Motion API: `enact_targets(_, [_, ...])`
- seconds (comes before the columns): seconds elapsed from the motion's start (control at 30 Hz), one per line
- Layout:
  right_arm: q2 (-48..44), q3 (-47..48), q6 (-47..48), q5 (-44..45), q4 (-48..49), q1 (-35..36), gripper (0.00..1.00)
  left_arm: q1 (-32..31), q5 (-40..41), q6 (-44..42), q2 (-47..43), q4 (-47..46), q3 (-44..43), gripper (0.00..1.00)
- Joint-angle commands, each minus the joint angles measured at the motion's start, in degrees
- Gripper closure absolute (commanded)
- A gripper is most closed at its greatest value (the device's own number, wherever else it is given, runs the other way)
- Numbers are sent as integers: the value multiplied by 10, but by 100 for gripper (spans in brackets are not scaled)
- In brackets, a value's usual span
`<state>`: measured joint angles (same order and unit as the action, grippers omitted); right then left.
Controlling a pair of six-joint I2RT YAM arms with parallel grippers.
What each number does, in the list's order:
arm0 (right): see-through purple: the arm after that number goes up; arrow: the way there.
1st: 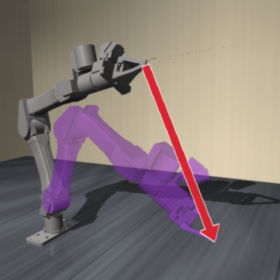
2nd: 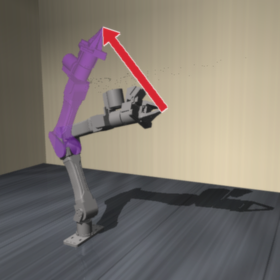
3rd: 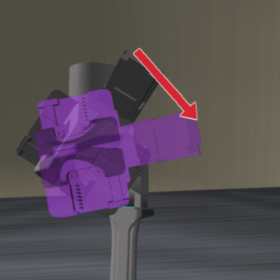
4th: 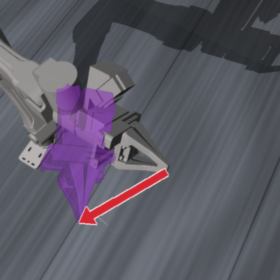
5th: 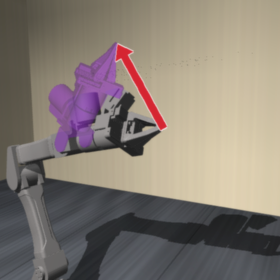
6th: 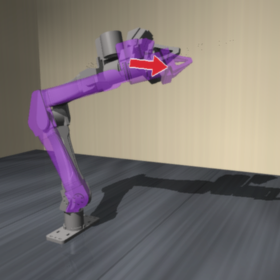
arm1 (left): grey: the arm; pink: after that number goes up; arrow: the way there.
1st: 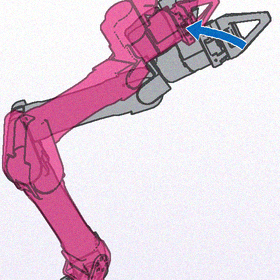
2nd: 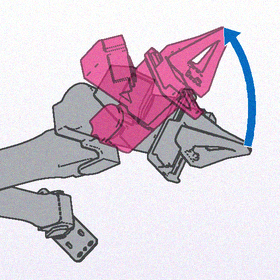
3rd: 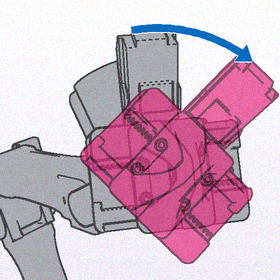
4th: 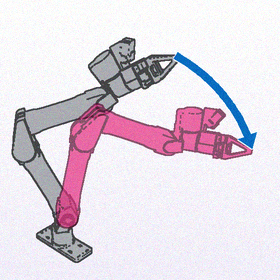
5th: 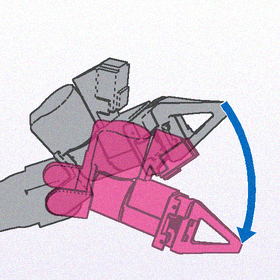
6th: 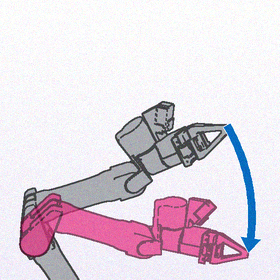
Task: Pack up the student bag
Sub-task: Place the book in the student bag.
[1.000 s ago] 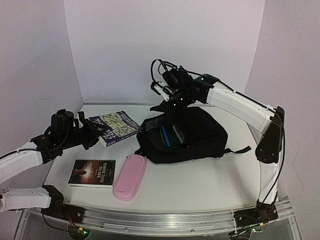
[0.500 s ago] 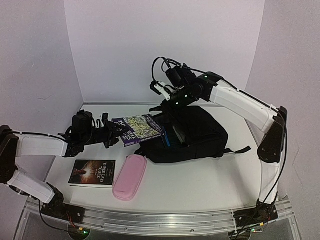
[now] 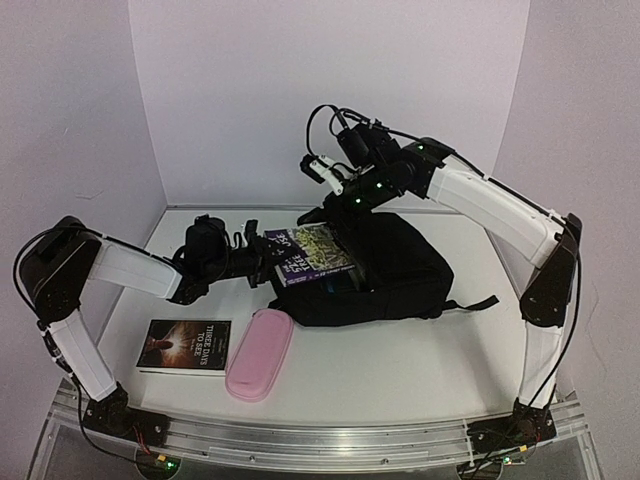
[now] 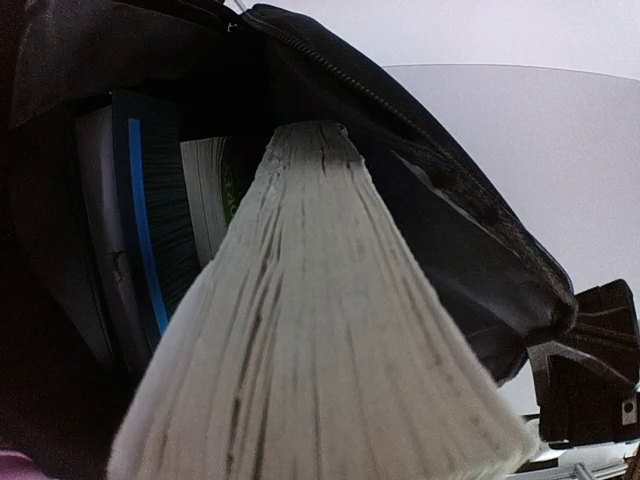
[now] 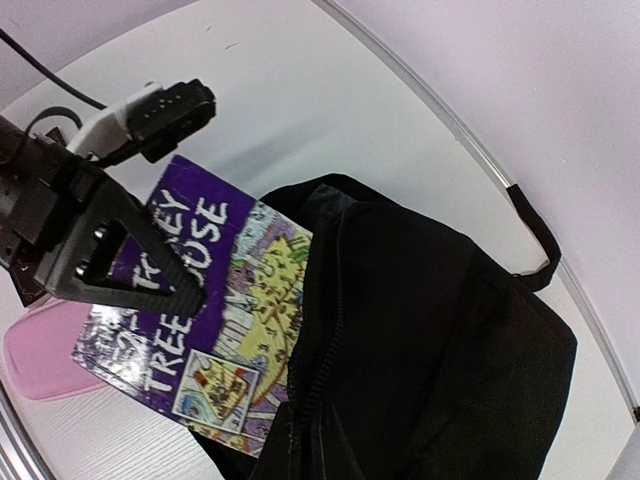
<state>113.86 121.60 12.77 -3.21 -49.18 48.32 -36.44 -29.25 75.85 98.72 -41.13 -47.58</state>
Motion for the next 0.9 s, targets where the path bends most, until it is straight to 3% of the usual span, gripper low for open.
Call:
enact_targets(0.0, [-43,21,-5,-30,27,3,100,-10,-18,6,40,-79,-93,100])
enact_targets(0.33, [-49,14,3,-25,28,3,100,-33,-31,2,180,-12,-252,100])
enact_targets(0.8, [-51,12,-7,-43,28,-4,100,-64,-20,-35,277,104,-401,100])
enact_targets(0.87, [-51,11,-11,-47,27,-6,100,-67,-17,-33,291,116,-424,94])
